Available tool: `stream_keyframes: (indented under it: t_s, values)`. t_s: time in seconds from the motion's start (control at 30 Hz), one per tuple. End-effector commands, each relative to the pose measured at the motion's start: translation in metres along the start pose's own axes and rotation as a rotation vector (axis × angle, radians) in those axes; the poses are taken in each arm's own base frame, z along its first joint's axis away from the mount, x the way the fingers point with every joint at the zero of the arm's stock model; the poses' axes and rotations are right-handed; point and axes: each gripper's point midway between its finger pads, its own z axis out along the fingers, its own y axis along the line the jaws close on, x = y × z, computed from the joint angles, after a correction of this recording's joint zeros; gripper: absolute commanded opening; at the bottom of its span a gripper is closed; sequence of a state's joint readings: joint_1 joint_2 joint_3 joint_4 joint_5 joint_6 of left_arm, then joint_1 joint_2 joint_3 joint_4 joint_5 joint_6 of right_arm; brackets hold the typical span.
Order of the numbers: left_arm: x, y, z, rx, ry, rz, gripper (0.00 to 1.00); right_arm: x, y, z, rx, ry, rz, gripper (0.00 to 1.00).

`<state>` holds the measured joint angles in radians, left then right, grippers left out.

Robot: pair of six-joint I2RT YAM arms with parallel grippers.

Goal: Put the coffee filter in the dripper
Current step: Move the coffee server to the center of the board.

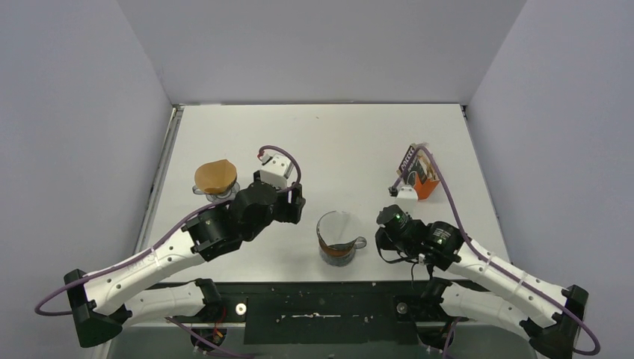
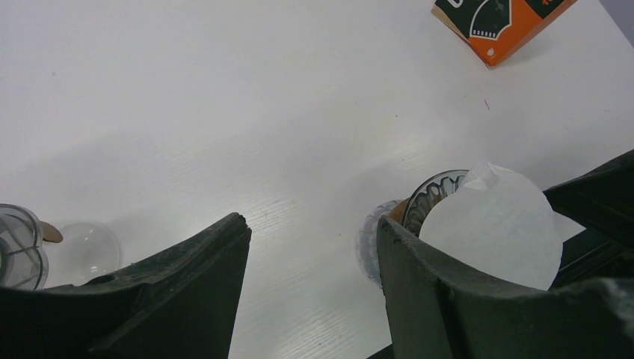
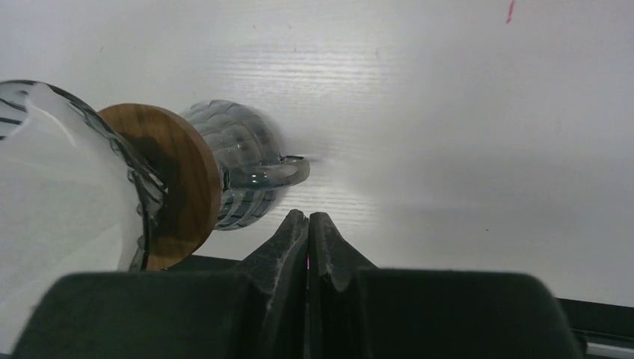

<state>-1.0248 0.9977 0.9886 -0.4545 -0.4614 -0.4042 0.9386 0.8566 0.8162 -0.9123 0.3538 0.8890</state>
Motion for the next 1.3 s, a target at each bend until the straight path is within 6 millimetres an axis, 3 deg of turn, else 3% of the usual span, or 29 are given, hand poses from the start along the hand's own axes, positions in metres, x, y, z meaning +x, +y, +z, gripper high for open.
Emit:
stream_keyframes:
  t_s: [0.0, 0.13, 0.57, 0.9, 1.27]
  values:
    - [-0.024, 0.011, -0.012, -0.041, -0.063, -0.005, 0.61, 0.017, 0.027, 0.013, -0.176, 0.065, 0.099, 0.00]
    - [-0.021, 0.014, -0.012, -0.049, -0.056, -0.003, 0.61, 0.041, 0.033, 0.026, -0.285, 0.170, 0.167, 0.00]
    - [-0.014, 0.019, -0.013, -0.060, -0.037, -0.006, 0.62, 0.074, 0.064, 0.035, -0.593, 0.346, 0.360, 0.00]
    - [-0.016, 0.022, -0.014, -0.074, -0.043, -0.002, 0.62, 0.081, 0.079, 0.044, -0.669, 0.400, 0.408, 0.00]
    - [-0.024, 0.022, -0.014, -0.071, -0.048, 0.008, 0.63, 0.073, 0.090, 0.061, -0.701, 0.359, 0.484, 0.00]
